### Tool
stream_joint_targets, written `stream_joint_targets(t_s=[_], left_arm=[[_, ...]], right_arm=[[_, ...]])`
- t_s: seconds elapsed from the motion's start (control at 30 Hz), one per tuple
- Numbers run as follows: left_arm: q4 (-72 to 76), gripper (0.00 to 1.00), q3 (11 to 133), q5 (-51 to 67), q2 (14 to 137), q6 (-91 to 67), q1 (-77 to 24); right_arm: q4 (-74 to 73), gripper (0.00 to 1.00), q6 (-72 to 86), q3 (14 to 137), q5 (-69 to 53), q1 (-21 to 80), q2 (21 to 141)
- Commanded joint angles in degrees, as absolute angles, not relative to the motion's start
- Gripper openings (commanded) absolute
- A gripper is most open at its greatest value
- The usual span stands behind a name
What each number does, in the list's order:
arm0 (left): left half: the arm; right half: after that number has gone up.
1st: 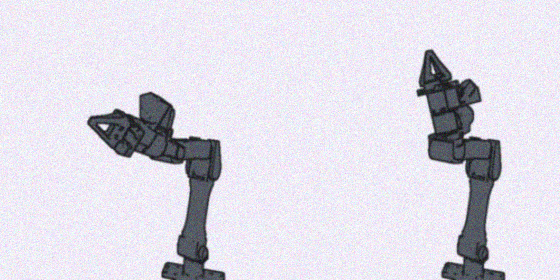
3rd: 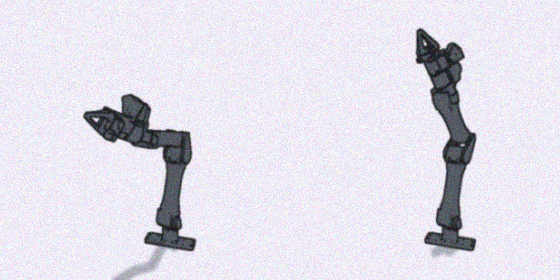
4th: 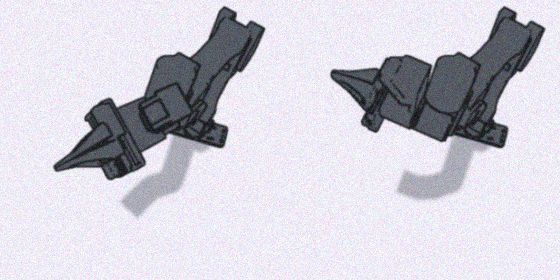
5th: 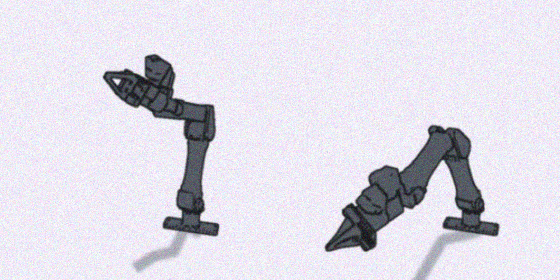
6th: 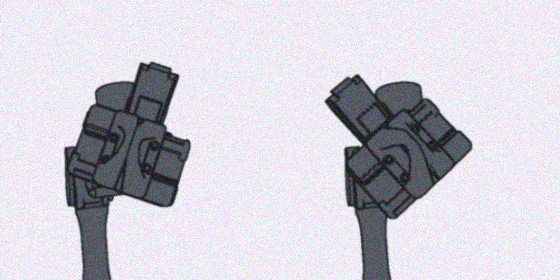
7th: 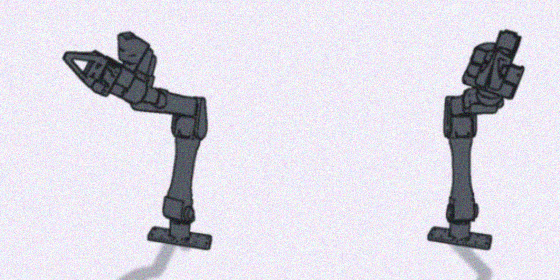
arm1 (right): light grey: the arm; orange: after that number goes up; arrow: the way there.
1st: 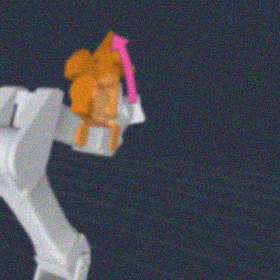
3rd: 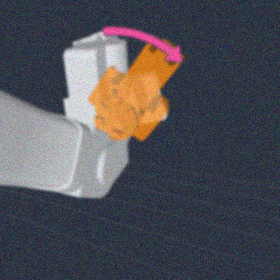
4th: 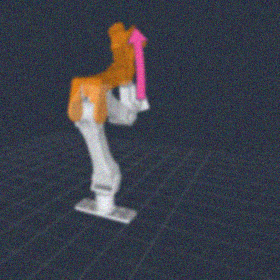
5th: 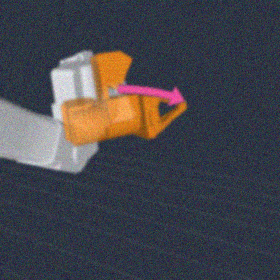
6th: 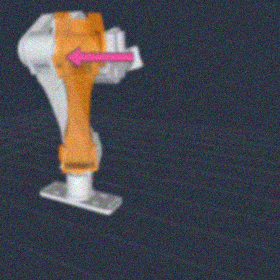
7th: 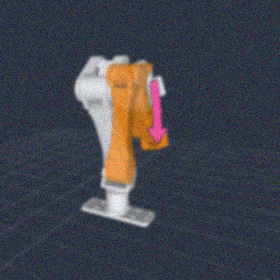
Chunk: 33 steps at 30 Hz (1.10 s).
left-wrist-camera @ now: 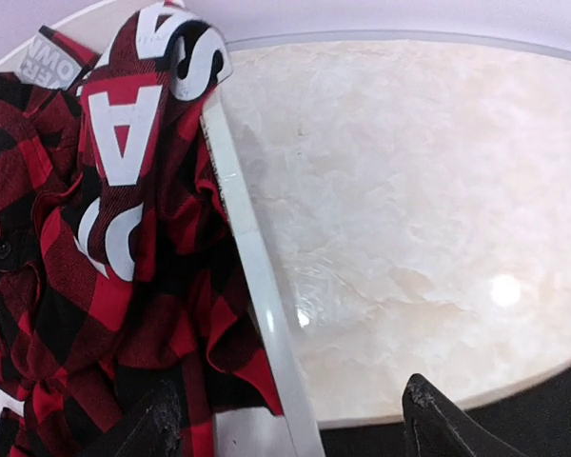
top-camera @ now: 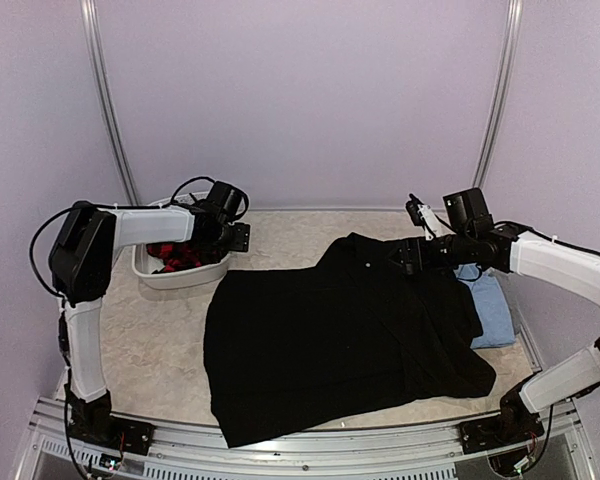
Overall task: Fold and stack the long sleeve shirts
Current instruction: Move the bin to the corner of the board.
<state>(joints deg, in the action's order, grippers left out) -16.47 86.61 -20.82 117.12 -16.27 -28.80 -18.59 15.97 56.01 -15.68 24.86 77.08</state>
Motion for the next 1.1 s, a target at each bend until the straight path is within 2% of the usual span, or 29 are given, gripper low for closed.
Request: stream_joint_targets(t_s=[0.0, 0.2, 0.43, 0.57, 0.7, 0.83, 0.97, 1.07], left_arm=[[-24.1, 0.69, 90.3, -26.1, 123.0, -13.2, -26.7], [-24.7, 0.59, 85.2, -29.5, 121.5, -12.0, -23.3], [-23.3, 0.58, 79.7, -31.3, 116.8, -11.6, -18.6], [-22.4, 0.65, 81.2, -30.1, 117.4, -11.5, -18.1], [-20.9, 0.83, 80.6, -29.9, 115.8, -12.0, -18.9], [-14.6, 0.98, 76.1, -30.2, 107.2, -10.9, -22.2], [-12.2, 0.99, 74.7, -30.6, 98.7, -9.7, -26.8], [-12.0, 0.99, 73.9, -28.7, 95.5, -9.6, -30.8]], right_arm=[[-17.2, 0.74, 15.8, 54.2, -16.2, 25.4, 75.5], [-17.4, 0.73, 15.7, 53.5, -15.6, 25.4, 75.9], [-16.7, 0.73, 15.5, 53.3, -16.2, 25.4, 78.4], [-16.7, 0.73, 15.5, 53.2, -16.4, 25.4, 78.8], [-18.6, 0.73, 15.6, 52.7, -13.6, 25.4, 78.1], [-22.1, 0.72, 15.3, 52.1, -10.1, 25.4, 78.7], [-23.5, 0.72, 13.6, 52.1, -7.9, 25.5, 81.4], [-24.3, 0.68, 11.8, 53.9, -6.4, 25.5, 84.3]])
